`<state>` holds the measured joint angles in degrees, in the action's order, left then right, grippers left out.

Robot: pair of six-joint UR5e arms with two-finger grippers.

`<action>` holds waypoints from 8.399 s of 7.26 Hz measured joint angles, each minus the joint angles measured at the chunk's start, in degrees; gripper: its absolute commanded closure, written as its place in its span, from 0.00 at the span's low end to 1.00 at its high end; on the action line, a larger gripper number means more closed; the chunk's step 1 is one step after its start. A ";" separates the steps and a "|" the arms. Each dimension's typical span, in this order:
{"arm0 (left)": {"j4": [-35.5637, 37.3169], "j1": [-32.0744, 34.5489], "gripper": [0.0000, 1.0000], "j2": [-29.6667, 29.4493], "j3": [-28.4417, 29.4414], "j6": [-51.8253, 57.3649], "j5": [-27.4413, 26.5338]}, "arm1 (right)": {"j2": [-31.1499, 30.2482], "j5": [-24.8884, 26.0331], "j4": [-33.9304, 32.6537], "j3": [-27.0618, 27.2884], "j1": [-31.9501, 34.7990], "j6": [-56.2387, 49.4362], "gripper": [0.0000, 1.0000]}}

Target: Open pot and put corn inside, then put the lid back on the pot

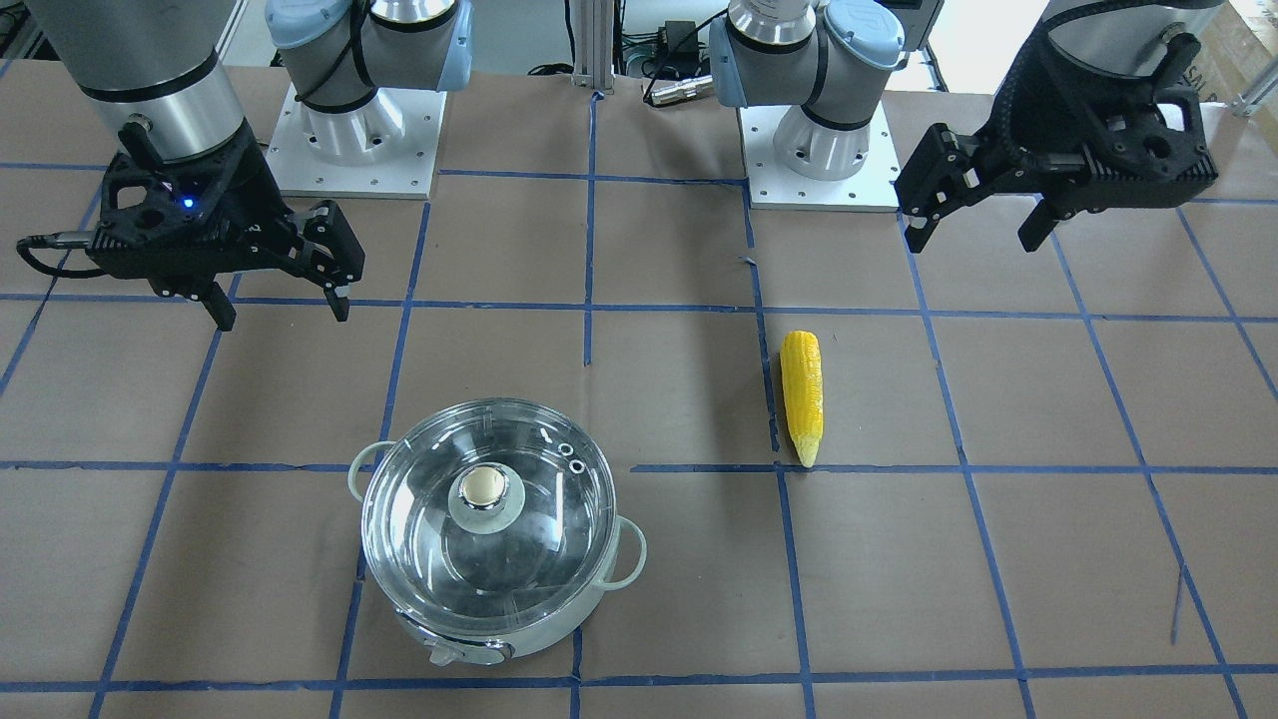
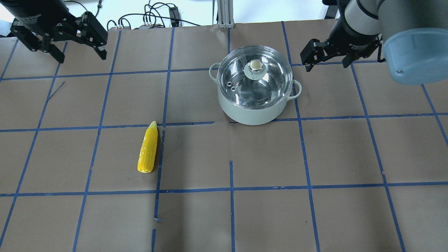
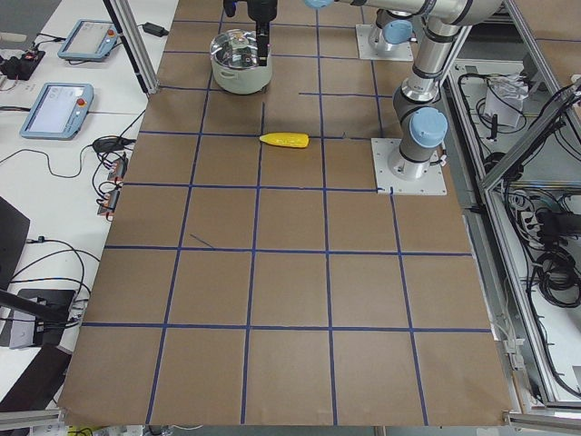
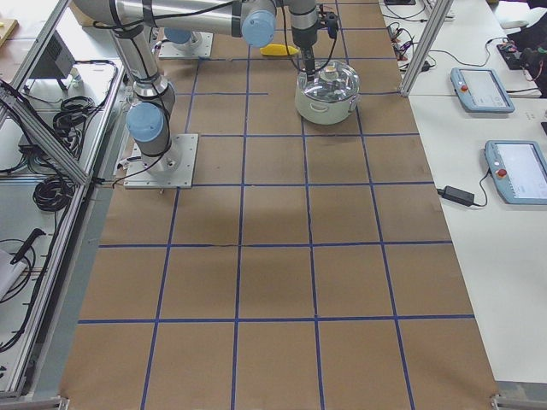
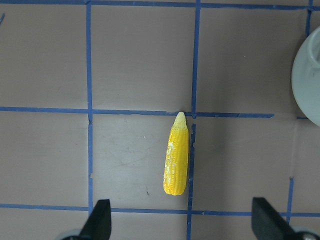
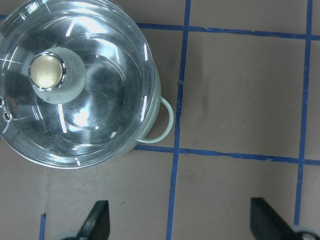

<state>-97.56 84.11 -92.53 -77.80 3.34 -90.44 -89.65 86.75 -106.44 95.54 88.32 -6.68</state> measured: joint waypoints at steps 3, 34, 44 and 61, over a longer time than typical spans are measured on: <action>0.12 0.10 0.00 -0.19 -0.56 0.06 0.02 | 0.00 0.00 0.00 0.00 -0.02 -0.01 0.00; 1.13 1.30 0.00 -2.11 -2.09 1.38 0.50 | 27.14 1.21 -4.38 -17.78 14.24 15.83 0.73; 36.55 2.17 0.00 -5.14 -38.70 2.01 0.12 | 17.35 4.21 12.79 -26.41 12.60 13.93 0.74; 29.07 11.40 0.83 -12.37 -14.91 -8.55 7.51 | 5.93 3.70 18.97 -16.43 -1.03 5.12 0.74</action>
<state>-68.49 95.51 -104.90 -92.70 -5.21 -82.93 -83.72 90.45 -87.47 79.10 87.29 -1.56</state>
